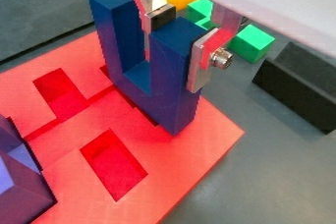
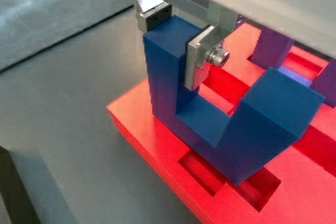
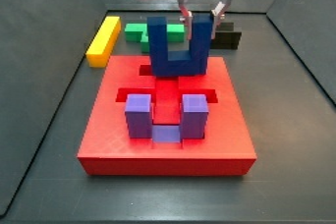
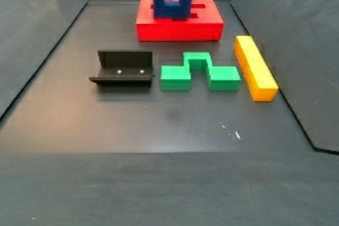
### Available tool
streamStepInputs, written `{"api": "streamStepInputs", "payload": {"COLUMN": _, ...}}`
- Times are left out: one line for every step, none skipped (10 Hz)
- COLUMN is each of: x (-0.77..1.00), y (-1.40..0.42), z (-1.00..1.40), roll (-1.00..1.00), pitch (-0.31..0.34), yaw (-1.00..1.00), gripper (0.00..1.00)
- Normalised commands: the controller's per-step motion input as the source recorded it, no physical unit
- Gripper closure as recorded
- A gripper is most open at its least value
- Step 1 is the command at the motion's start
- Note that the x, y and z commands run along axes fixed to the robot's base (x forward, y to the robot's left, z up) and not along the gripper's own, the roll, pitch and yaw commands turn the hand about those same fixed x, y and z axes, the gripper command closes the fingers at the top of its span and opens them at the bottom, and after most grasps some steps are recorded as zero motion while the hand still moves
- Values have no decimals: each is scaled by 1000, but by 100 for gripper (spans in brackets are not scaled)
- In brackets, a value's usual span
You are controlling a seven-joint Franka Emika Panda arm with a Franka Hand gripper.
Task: Pick up the blue object. Move up. Move to above the board. Insert the blue object.
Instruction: Insert the blue object.
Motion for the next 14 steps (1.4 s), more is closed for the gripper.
{"api": "streamStepInputs", "payload": {"x": -220, "y": 0, "z": -86, "roll": 6, "pitch": 0, "yaw": -71, "gripper": 100}}
{"api": "streamStepInputs", "payload": {"x": -220, "y": 11, "z": -54, "roll": 0, "pitch": 0, "yaw": -134, "gripper": 100}}
{"api": "streamStepInputs", "payload": {"x": -251, "y": 0, "z": -51, "roll": 0, "pitch": 0, "yaw": -131, "gripper": 100}}
{"api": "streamStepInputs", "payload": {"x": -223, "y": 0, "z": -63, "roll": -26, "pitch": -7, "yaw": -97, "gripper": 100}}
{"api": "streamStepInputs", "payload": {"x": -180, "y": 0, "z": -69, "roll": -41, "pitch": -13, "yaw": -80, "gripper": 100}}
{"api": "streamStepInputs", "payload": {"x": -143, "y": 0, "z": -74, "roll": -66, "pitch": -27, "yaw": -29, "gripper": 100}}
{"api": "streamStepInputs", "payload": {"x": -143, "y": 0, "z": -63, "roll": -66, "pitch": -24, "yaw": -23, "gripper": 100}}
{"api": "streamStepInputs", "payload": {"x": -134, "y": 0, "z": -71, "roll": -61, "pitch": -20, "yaw": -11, "gripper": 100}}
{"api": "streamStepInputs", "payload": {"x": -94, "y": 0, "z": -89, "roll": -39, "pitch": -14, "yaw": -17, "gripper": 100}}
{"api": "streamStepInputs", "payload": {"x": -89, "y": 0, "z": -117, "roll": -43, "pitch": -40, "yaw": -37, "gripper": 100}}
{"api": "streamStepInputs", "payload": {"x": -197, "y": 0, "z": -154, "roll": -57, "pitch": -51, "yaw": -149, "gripper": 100}}
{"api": "streamStepInputs", "payload": {"x": -134, "y": 0, "z": -186, "roll": -73, "pitch": -50, "yaw": -183, "gripper": 100}}
{"api": "streamStepInputs", "payload": {"x": -57, "y": 0, "z": -194, "roll": -64, "pitch": -60, "yaw": -171, "gripper": 100}}
{"api": "streamStepInputs", "payload": {"x": 0, "y": 0, "z": -231, "roll": -51, "pitch": -61, "yaw": -177, "gripper": 100}}
